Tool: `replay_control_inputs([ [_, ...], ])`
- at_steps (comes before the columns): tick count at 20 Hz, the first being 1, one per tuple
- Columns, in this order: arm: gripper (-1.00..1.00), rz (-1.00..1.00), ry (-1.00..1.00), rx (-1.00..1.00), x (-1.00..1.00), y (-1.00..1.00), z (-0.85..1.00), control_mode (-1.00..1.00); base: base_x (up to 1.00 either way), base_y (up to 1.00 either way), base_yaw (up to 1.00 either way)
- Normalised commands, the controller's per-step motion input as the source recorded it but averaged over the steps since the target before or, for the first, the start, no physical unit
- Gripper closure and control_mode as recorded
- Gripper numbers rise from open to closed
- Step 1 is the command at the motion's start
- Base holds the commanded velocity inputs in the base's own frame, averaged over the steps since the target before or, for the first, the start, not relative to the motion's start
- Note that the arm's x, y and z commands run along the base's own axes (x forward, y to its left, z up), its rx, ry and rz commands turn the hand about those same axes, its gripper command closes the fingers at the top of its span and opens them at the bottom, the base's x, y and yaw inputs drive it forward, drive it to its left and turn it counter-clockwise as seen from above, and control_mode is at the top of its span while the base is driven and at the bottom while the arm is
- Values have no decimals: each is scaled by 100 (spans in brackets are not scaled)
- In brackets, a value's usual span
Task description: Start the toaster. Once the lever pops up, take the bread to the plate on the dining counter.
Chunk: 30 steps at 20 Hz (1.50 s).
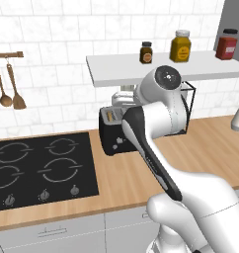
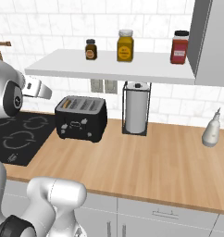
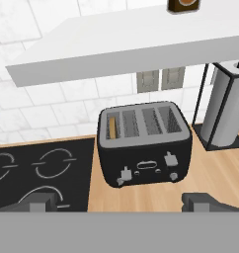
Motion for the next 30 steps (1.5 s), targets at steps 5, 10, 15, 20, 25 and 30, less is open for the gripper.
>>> replay_control_inputs([
  [5,-100,0,0,0,0,0,0,-100,0,0,0],
  [10,-100,0,0,0,0,0,0,-100,0,0,0],
  [15,-100,0,0,0,0,0,0,-100,0,0,0],
  [20,-100,0,0,0,0,0,0,-100,0,0,0],
  [25,-100,0,0,0,0,0,0,-100,0,0,0],
  [30,-100,0,0,0,0,0,0,-100,0,0,0],
])
